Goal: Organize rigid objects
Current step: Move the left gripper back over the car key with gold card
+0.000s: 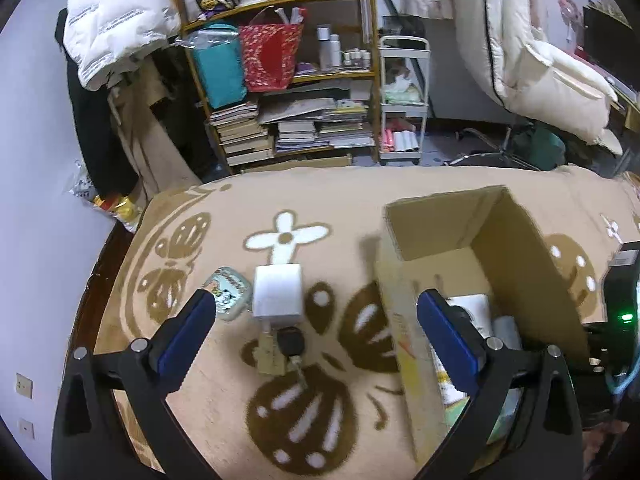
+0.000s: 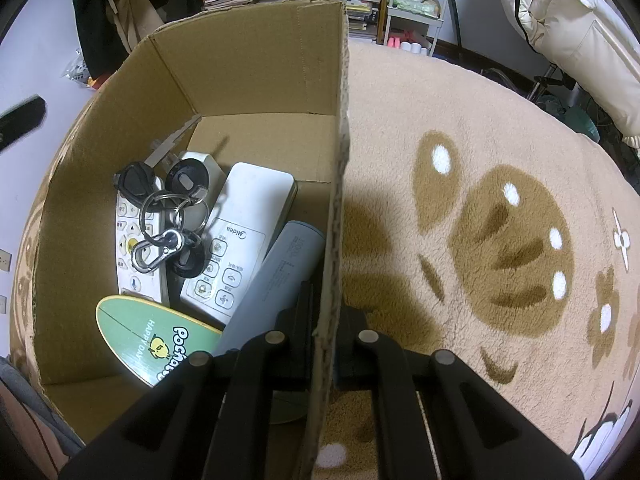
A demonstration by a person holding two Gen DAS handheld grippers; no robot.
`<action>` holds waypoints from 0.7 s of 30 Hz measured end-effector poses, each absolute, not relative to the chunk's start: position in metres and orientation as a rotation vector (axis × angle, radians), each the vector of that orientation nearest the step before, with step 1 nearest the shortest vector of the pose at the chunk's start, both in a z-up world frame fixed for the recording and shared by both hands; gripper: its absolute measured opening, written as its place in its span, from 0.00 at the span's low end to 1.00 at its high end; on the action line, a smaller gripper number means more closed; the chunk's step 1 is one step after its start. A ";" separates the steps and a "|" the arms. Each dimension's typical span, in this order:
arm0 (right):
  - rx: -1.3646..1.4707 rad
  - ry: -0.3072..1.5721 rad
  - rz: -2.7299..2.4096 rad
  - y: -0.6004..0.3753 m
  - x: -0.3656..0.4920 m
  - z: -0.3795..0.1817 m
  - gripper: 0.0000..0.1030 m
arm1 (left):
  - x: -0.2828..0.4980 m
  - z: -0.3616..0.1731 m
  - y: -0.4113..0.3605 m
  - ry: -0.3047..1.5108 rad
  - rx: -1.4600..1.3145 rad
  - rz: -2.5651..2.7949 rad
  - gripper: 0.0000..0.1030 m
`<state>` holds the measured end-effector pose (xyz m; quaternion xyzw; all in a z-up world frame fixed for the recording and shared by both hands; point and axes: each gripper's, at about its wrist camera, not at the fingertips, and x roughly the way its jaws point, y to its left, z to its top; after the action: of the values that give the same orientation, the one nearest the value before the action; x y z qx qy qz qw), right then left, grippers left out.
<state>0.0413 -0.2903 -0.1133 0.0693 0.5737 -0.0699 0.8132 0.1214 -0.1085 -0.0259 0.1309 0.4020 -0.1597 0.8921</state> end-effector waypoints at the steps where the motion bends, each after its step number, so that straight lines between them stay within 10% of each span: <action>1: 0.148 1.225 -0.149 -0.290 0.041 -0.113 0.08 | 0.126 -0.031 -0.105 0.849 0.267 -0.321 0.97; 21: 0.151 1.223 -0.147 -0.291 0.040 -0.115 0.08 | 0.163 -0.112 -0.068 0.993 0.165 -0.305 0.96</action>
<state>0.0396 -0.2906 -0.1152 0.0709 0.5729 -0.0687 0.8136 0.1633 -0.0680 -0.1122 0.0786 0.4740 -0.1458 0.8648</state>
